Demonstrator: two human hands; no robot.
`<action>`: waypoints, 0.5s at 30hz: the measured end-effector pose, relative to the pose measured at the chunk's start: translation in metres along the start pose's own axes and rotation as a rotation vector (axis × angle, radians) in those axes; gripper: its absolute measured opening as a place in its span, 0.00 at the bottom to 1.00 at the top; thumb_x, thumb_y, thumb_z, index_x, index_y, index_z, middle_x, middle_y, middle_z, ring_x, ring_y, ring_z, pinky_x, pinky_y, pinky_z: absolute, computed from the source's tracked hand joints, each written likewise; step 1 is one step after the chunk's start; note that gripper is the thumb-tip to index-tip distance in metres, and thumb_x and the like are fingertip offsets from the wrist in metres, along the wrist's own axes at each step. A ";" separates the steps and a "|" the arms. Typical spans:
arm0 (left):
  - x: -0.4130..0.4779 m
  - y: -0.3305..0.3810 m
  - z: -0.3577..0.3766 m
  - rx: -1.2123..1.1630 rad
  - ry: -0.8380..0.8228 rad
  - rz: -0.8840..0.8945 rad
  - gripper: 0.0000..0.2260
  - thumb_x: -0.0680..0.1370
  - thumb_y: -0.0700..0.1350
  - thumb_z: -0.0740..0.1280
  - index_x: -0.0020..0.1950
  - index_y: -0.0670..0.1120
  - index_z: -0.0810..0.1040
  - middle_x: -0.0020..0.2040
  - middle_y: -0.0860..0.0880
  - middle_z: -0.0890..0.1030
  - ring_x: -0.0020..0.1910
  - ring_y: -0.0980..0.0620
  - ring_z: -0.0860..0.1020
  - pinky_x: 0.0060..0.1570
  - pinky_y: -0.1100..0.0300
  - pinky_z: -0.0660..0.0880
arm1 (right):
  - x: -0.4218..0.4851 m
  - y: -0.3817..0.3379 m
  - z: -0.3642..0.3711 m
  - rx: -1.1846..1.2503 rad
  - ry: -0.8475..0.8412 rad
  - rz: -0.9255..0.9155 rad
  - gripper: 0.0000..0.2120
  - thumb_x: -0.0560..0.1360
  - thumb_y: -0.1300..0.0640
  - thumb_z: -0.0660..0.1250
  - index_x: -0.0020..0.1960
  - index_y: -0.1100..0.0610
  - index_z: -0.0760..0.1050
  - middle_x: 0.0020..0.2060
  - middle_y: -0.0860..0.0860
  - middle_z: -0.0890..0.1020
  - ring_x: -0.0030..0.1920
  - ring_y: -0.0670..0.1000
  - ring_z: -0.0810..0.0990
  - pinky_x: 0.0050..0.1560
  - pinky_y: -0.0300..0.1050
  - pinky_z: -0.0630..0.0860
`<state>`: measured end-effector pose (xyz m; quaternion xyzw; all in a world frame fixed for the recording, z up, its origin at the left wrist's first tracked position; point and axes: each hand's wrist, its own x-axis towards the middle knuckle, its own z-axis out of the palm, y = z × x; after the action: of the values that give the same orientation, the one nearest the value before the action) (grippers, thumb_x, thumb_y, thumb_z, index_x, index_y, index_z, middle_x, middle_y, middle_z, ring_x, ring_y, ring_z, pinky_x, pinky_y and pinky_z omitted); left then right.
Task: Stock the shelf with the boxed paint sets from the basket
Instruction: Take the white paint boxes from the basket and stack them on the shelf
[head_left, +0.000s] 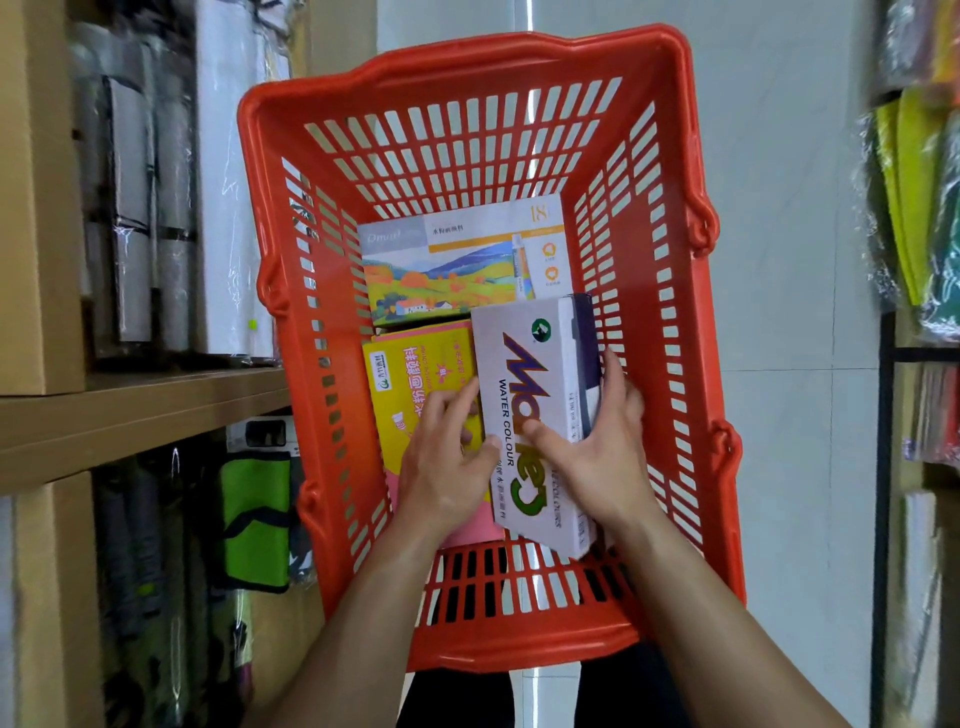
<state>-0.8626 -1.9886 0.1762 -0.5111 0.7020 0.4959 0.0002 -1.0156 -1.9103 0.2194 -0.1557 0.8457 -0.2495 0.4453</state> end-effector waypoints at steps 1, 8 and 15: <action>0.000 0.000 -0.001 -0.023 -0.003 -0.002 0.31 0.79 0.46 0.68 0.78 0.60 0.61 0.53 0.62 0.65 0.48 0.62 0.72 0.44 0.60 0.76 | 0.001 -0.001 0.001 -0.010 0.001 -0.002 0.56 0.63 0.33 0.73 0.84 0.44 0.50 0.77 0.52 0.66 0.78 0.56 0.65 0.78 0.62 0.65; 0.000 0.001 -0.003 -0.065 -0.020 -0.017 0.30 0.79 0.48 0.67 0.79 0.60 0.60 0.52 0.63 0.65 0.47 0.59 0.72 0.45 0.60 0.77 | 0.000 -0.010 -0.001 0.029 -0.061 0.009 0.58 0.64 0.36 0.74 0.84 0.38 0.44 0.76 0.53 0.65 0.78 0.54 0.67 0.76 0.62 0.68; 0.000 0.005 -0.004 -0.095 -0.032 -0.047 0.30 0.76 0.49 0.67 0.78 0.55 0.64 0.55 0.58 0.67 0.47 0.60 0.72 0.44 0.58 0.76 | -0.010 -0.014 -0.006 0.004 -0.006 -0.018 0.57 0.64 0.40 0.74 0.85 0.43 0.46 0.74 0.51 0.67 0.75 0.54 0.71 0.76 0.57 0.69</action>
<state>-0.8643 -1.9913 0.1822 -0.5190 0.6652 0.5368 -0.0011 -1.0141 -1.9149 0.2367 -0.1634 0.8425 -0.2547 0.4457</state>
